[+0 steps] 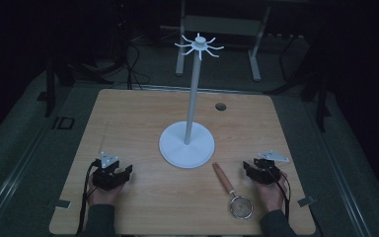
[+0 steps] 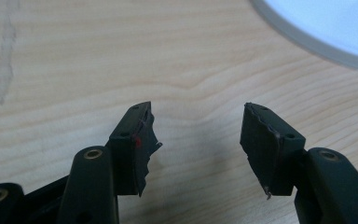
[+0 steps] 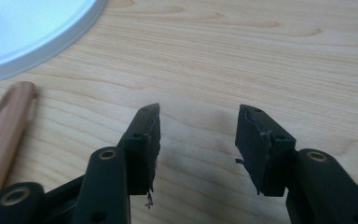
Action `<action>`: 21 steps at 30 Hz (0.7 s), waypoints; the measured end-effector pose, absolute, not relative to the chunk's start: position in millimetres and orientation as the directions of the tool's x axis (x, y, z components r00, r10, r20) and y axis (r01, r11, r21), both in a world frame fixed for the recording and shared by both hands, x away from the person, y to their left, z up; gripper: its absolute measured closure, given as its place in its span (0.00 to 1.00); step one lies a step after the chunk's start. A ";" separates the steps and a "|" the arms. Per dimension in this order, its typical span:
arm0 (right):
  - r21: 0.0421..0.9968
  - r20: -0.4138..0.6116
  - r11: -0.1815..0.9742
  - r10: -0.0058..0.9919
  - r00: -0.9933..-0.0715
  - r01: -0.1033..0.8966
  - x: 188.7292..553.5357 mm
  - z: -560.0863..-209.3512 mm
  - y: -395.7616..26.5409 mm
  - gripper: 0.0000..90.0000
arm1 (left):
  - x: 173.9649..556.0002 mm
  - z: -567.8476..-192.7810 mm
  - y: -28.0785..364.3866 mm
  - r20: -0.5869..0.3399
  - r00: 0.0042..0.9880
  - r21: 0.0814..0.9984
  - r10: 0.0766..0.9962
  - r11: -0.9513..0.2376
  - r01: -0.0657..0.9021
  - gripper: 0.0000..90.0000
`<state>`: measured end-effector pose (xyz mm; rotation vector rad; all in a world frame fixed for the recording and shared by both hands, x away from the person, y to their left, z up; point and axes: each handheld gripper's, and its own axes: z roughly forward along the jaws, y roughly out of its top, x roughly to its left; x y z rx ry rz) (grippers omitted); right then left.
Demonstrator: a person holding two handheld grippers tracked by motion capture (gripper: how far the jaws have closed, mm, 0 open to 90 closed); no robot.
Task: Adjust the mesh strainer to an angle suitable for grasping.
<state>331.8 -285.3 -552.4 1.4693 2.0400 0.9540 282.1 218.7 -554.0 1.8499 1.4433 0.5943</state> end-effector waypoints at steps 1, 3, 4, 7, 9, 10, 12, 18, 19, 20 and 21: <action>0.752 0.029 0.197 0.943 -0.331 0.628 330.3 -550.1 -285.4 0.56 | 281.7 -553.4 219.3 -0.064 0.272 0.765 0.960 -0.127 0.631 0.49; 0.755 -0.009 0.232 0.939 -0.344 0.613 326.6 -545.5 -283.7 0.57 | 281.3 -552.5 220.2 -0.064 0.270 0.768 0.961 -0.125 0.628 0.49; 0.754 -0.030 0.245 0.940 -0.341 0.609 325.1 -543.8 -282.1 0.58 | 281.2 -552.1 220.6 -0.062 0.271 0.769 0.961 -0.128 0.627 0.49; 0.749 -0.101 0.303 0.931 -0.351 0.588 320.8 -537.6 -275.7 0.62 | 280.7 -551.0 221.1 -0.050 0.271 0.773 0.961 -0.135 0.621 0.49; 0.749 -0.113 0.318 0.925 -0.362 0.581 319.4 -534.9 -273.1 0.64 | 280.2 -550.3 221.1 -0.044 0.269 0.778 0.962 -0.136 0.613 0.48; 0.749 -0.113 0.318 0.925 -0.362 0.581 319.4 -534.9 -273.1 0.64 | 280.2 -550.3 221.1 -0.044 0.269 0.778 0.962 -0.136 0.613 0.48; 0.739 -0.154 0.361 0.912 -0.380 0.569 317.5 -532.1 -267.2 0.65 | 279.7 -549.4 220.8 -0.037 0.271 0.784 0.962 -0.140 0.604 0.48; 0.727 -0.140 0.367 0.907 -0.397 0.581 315.7 -529.8 -261.7 0.65 | 279.8 -549.2 219.6 -0.035 0.278 0.783 0.960 -0.147 0.605 0.48; 0.728 -0.125 0.358 0.908 -0.400 0.585 315.7 -528.8 -262.0 0.64 | 279.8 -549.2 219.6 -0.035 0.278 0.783 0.960 -0.147 0.605 0.48; 0.728 -0.125 0.358 0.908 -0.400 0.585 315.7 -528.8 -262.0 0.64 | 279.8 -549.3 219.4 -0.036 0.281 0.782 0.959 -0.148 0.606 0.48; 0.730 -0.098 0.338 0.912 -0.398 0.594 315.3 -525.5 -262.8 0.63 | 280.1 -549.8 218.6 -0.034 0.285 0.781 0.958 -0.152 0.605 0.48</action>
